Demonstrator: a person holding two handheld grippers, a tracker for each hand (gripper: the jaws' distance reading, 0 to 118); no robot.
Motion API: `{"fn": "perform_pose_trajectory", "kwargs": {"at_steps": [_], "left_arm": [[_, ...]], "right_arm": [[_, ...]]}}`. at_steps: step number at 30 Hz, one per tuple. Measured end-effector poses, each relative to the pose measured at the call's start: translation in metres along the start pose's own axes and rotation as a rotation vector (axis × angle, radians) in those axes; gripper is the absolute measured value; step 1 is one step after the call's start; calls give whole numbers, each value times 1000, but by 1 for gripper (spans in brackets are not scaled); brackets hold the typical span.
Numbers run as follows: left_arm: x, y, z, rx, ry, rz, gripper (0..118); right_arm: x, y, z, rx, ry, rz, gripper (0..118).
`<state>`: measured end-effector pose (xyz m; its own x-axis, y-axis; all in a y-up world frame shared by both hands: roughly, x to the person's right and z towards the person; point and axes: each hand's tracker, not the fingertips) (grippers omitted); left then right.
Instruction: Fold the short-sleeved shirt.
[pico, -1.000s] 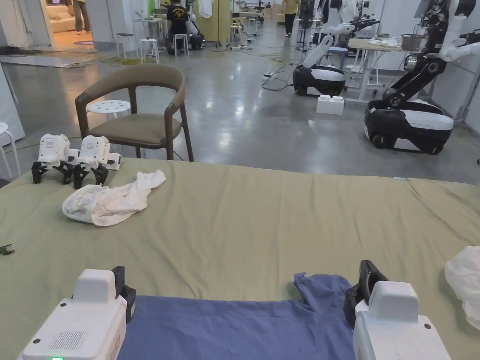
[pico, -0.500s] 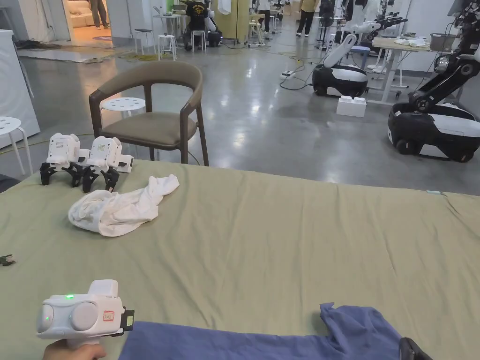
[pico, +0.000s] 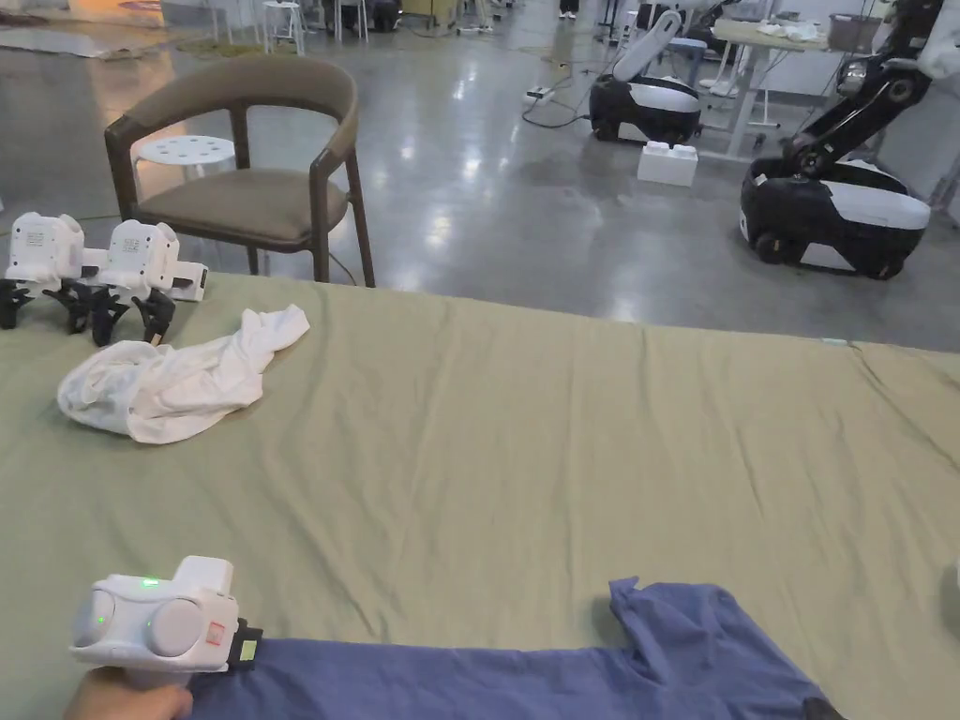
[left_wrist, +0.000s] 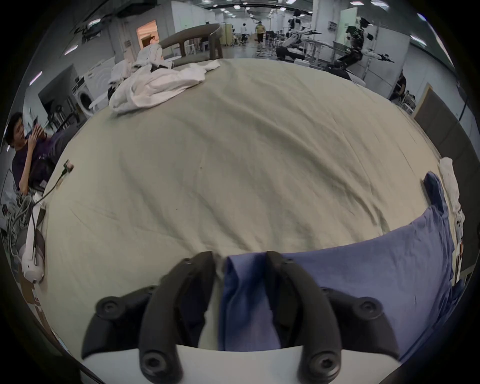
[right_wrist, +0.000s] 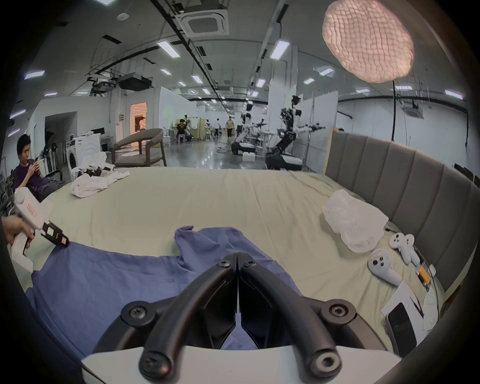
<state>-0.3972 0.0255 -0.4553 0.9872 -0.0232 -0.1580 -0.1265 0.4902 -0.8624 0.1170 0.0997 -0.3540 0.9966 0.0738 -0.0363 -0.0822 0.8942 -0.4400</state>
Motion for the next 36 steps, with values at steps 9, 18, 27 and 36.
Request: {"fn": "perform_pose_trajectory", "kwargs": {"at_steps": [9,18,27,36], "left_arm": [[3,-16,41,79,-42,11,0],[12,-28,90,172,-36,23,0],[22,-30,96,177,-7,28,0],[30,-30,157,295,-4,19,0]], "right_arm": [[62,20,-125,-362,7,-79,74],[70,15,-218,-596,139,10,71],[42,11,-204,-549,107,118,3],[69,45,-132,-323,95,32,3]]}}
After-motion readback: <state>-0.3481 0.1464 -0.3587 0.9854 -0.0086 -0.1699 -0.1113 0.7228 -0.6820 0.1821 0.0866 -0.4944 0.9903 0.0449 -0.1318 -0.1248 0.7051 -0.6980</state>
